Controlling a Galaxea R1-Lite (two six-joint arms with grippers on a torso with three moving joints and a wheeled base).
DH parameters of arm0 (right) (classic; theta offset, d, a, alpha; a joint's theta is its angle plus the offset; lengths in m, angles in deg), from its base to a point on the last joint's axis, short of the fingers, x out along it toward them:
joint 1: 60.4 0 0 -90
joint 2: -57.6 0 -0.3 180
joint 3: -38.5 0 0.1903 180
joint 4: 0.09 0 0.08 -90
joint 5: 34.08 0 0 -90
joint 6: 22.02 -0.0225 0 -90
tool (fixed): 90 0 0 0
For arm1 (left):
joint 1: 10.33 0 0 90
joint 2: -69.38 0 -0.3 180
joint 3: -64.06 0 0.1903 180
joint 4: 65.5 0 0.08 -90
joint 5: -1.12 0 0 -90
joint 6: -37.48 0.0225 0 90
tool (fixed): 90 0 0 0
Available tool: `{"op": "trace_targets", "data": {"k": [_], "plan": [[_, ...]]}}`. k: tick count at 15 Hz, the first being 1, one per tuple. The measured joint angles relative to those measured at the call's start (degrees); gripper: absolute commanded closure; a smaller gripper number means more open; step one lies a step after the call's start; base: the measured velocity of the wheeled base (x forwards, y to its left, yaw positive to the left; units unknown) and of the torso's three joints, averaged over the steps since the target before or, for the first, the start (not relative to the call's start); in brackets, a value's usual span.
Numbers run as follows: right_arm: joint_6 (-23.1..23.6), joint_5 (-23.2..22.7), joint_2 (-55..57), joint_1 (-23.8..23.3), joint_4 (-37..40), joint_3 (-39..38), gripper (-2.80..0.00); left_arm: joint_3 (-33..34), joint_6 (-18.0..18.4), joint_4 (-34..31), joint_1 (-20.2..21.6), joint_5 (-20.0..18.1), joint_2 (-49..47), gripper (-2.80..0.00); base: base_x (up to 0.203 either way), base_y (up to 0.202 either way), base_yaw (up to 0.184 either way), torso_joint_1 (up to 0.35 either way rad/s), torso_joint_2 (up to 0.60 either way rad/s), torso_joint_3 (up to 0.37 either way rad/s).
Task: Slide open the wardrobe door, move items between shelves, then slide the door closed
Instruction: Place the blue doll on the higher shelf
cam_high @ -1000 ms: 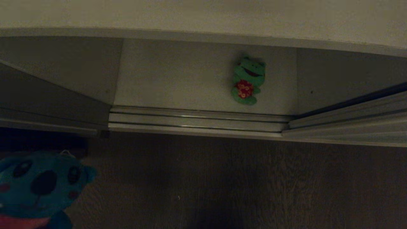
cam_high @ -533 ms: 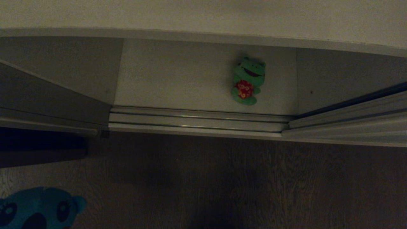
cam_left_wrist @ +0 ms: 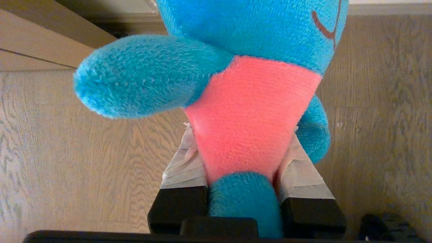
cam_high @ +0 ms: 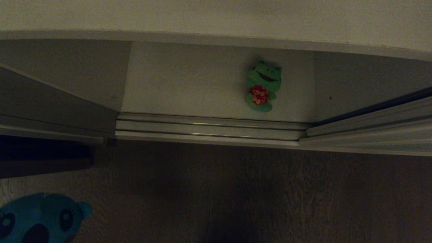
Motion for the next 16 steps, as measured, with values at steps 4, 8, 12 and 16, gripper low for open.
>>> {"op": "trace_targets", "data": {"k": [4,8,12,16], "plan": [[0.0,0.0,0.0,0.0,0.0,0.0,0.0,0.0,1.6,-0.1,0.0,-0.2,0.1,0.0,0.0,0.0,0.0,0.0,0.0,0.0],[0.0,0.0,0.0,0.0,0.0,0.0,0.0,0.0,3.2,-0.1,0.0,-0.8,0.0,0.0,0.0,0.0,0.0,0.001,0.0,0.027],[0.0,0.0,0.0,0.0,0.0,0.0,0.0,0.1,3.5,-0.1,0.0,-1.2,0.0,0.0,0.0,0.0,0.0,0.004,0.0,0.174],[0.0,0.0,0.0,0.0,0.0,0.0,0.0,0.1,3.7,-0.1,0.0,-1.4,0.0,0.0,0.0,0.0,0.0,0.002,0.0,0.204]]}}
